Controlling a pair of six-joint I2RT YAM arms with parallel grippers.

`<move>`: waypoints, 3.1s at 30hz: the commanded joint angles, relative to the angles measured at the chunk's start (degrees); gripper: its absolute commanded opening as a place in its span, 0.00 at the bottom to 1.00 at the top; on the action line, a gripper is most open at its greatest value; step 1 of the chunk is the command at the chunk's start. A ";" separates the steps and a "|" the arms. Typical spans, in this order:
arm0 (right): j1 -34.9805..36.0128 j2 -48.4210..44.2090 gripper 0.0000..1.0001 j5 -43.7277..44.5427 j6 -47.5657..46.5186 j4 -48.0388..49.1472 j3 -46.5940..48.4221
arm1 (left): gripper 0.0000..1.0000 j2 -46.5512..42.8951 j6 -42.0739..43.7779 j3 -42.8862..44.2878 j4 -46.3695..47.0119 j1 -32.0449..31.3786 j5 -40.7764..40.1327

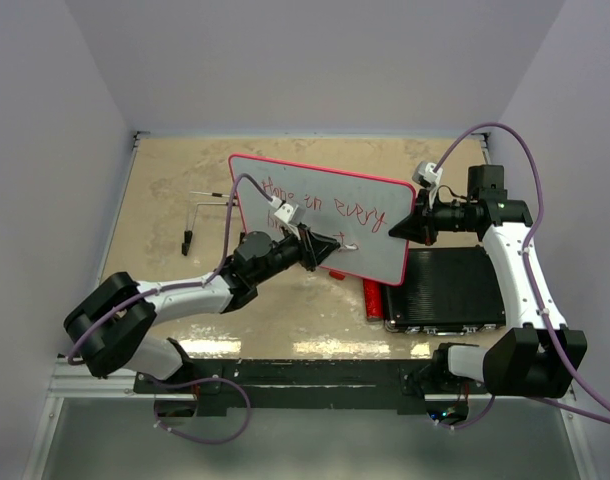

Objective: Write a sentence on the whiteboard

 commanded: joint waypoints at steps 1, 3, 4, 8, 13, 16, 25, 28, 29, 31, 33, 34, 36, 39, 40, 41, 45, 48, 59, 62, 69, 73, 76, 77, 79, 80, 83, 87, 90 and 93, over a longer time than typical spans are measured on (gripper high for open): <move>0.52 -2.13 0.00 -3.24 -0.22 0.13 0.68 | 0.00 1.01 0.37 2.44 -1.39 0.33 -0.68; 0.52 -2.05 0.00 -3.24 -0.22 0.22 0.68 | 0.00 0.93 0.55 2.52 -2.27 0.59 -0.94; 0.52 -2.22 0.00 -3.24 -0.22 0.22 0.68 | 0.00 0.84 0.81 2.53 -2.71 0.50 -1.47; 0.52 -1.87 0.00 -3.33 -0.22 0.13 0.76 | 0.00 -0.65 1.60 2.70 -4.82 0.68 -3.49; 0.44 -2.05 0.00 -3.33 -0.22 0.05 0.76 | 0.00 -3.20 2.40 2.35 -5.61 0.77 -5.96; 0.44 -1.96 0.00 -3.33 -0.22 0.13 0.59 | 0.00 -4.17 2.83 2.35 -5.18 0.77 -5.96; 0.52 -2.14 0.00 -3.15 -0.22 0.13 0.50 | 0.00 -3.91 2.31 2.44 -1.93 0.77 -4.11; 0.52 -2.22 0.00 -2.98 -0.22 0.31 0.50 | 0.00 -4.43 2.22 1.83 -0.79 0.68 -3.32; 0.52 -2.14 0.00 -2.98 -0.22 0.31 0.41 | 0.00 -4.61 2.22 1.65 -0.52 0.77 -3.23; 0.44 -2.22 0.00 -2.98 -0.22 0.31 0.50 | 0.00 -5.49 2.13 1.38 0.01 0.68 -2.36; 0.52 -2.22 0.00 -3.07 -0.22 0.31 0.50 | 0.00 -5.84 2.22 1.38 0.01 0.68 -0.26; 0.44 -2.14 0.00 -3.07 -0.22 0.31 0.50 | 0.00 -6.37 2.22 1.47 -0.08 0.68 0.89; 0.52 -2.31 0.00 -3.07 -0.22 0.13 0.59 | 0.00 -6.89 3.00 1.47 -1.12 0.68 3.35; 0.52 -2.49 0.00 -3.07 -0.22 0.31 0.41 | 0.00 -9.09 4.06 0.33 -3.94 0.77 4.41; 0.52 -2.49 0.00 -3.07 -0.13 0.40 0.32 | 0.00 -10.57 4.33 0.07 -4.90 0.68 4.24; 0.52 -2.40 0.00 -3.07 -0.05 0.48 0.32 | 0.00 -11.11 4.50 -0.28 -5.35 0.68 4.15; 0.52 -2.49 0.00 -3.15 0.04 0.40 0.50 | 0.00 -13.05 3.90 -1.69 -6.32 0.77 3.71; 0.52 -2.57 0.00 -3.07 0.04 0.31 0.41 | 0.00 -14.45 1.97 -3.44 -5.88 0.77 3.10; 0.52 -2.05 0.00 -3.15 0.22 0.75 0.32 | 0.00 -16.30 -1.73 -6.79 -2.28 -0.11 0.46; 0.52 -1.87 0.00 -3.24 0.31 0.57 0.50 | 0.00 -14.29 -2.53 -5.92 0.18 -1.60 -0.94; 0.52 -2.22 0.00 -3.24 0.22 0.66 0.24 | 0.00 -8.31 -1.91 -1.96 3.35 -4.24 -4.54; 0.52 -2.13 0.00 -3.42 0.22 0.75 0.24 | 0.00 -6.81 -1.82 -1.08 4.40 -4.68 -6.13; 0.52 -2.05 0.00 -3.42 0.22 0.66 0.24 | 0.00 -6.11 -1.82 -0.99 5.46 -4.95 -8.94; 0.44 -1.96 0.00 -3.42 0.22 0.75 0.24 | 0.00 -5.93 -1.91 -0.99 5.55 -5.12 -9.47; 0.52 -1.87 0.00 -3.42 0.22 0.75 0.32 | 0.00 -5.14 -2.09 -0.99 6.25 -5.30 -10.26; 0.44 -1.96 0.00 -3.42 0.22 0.66 0.24 | 0.00 -4.88 -2.09 -0.90 6.43 -5.56 -10.52; 0.52 -1.87 0.00 -3.42 0.22 0.66 0.32 | 0.00 -3.91 -2.09 -0.46 6.78 -5.91 -10.96; 0.52 -1.96 0.00 -3.33 0.22 0.66 0.24 | 0.00 -2.86 -2.09 0.15 7.04 -6.18 -11.32; 0.52 -2.05 0.00 -3.33 0.22 0.83 0.24 | 0.00 -2.33 -2.09 0.24 7.31 -6.44 -11.58; 0.52 -1.96 0.00 -3.24 0.22 0.83 0.24 | 0.00 -1.63 -2.17 0.50 7.66 -6.44 -11.67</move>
